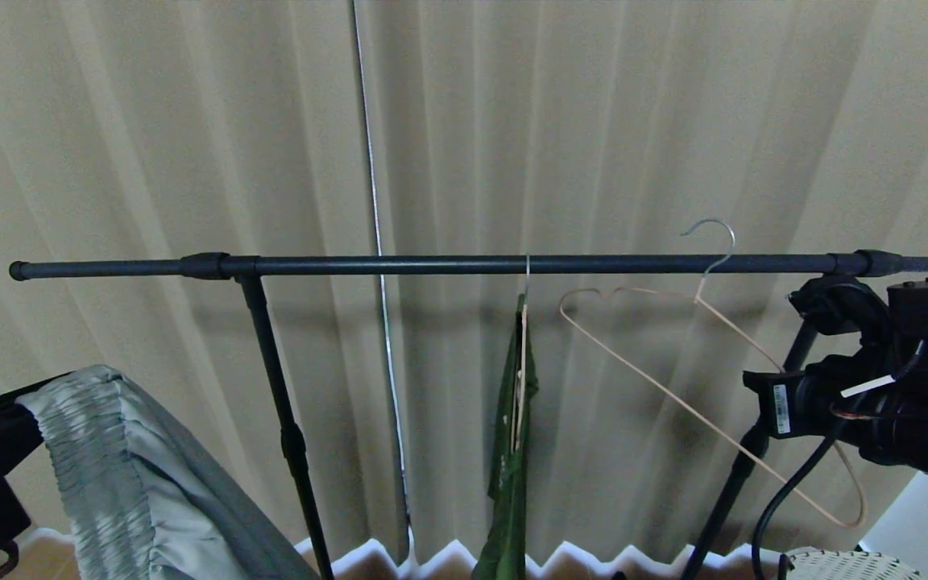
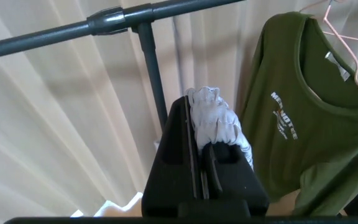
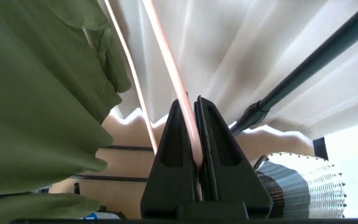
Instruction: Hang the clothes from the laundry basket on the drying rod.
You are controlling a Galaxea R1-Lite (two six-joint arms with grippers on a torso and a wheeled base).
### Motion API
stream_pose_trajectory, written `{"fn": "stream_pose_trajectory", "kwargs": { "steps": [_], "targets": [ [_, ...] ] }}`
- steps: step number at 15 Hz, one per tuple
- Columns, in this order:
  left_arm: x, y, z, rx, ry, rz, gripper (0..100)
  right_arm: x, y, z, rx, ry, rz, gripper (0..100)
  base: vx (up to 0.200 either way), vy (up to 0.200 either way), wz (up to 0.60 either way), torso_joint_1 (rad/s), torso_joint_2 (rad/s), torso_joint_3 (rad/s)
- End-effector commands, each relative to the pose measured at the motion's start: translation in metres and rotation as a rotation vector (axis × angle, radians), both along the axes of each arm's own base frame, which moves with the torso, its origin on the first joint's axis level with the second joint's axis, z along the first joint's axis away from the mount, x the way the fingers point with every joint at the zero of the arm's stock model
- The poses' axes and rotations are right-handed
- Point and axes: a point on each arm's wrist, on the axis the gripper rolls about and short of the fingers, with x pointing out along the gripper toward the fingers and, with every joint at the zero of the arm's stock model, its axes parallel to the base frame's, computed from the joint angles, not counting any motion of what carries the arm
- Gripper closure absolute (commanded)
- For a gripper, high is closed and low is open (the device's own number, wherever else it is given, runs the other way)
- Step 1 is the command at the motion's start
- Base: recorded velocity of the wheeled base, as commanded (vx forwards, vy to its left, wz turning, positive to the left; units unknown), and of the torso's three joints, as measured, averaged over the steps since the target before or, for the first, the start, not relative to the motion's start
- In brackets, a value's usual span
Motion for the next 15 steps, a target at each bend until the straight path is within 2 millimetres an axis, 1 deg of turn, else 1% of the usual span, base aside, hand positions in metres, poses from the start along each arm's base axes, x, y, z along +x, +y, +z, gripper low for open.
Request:
{"fn": "stream_pose_trajectory", "kwargs": {
  "steps": [1,11,13,15],
  "targets": [
    [0.0000,0.0001,0.0001,0.001,-0.002,0.002,100,-0.0061,-0.0015,0.0047,0.005,-0.020,0.001,100,0.000,0.000,0.00,0.000,0.00,0.000],
    [0.0000,0.0003,0.0001,0.013,-0.005,0.004,100,-0.0115,-0.0030,-0.0006,0.002,-0.006,0.001,100,-0.200,0.000,0.00,0.002,0.01,0.004],
    [-0.0003,0.0003,0.0003,0.013,-0.006,0.004,100,-0.0138,-0.0035,0.0014,0.008,-0.013,0.006,100,-0.200,0.000,0.00,0.002,0.00,0.002],
    [-0.0004,0.0003,-0.0006,0.013,-0.003,0.004,100,-0.0157,-0.0040,-0.0010,0.008,-0.008,0.007,100,0.000,0.000,0.00,0.000,0.00,0.000]
  ]
}}
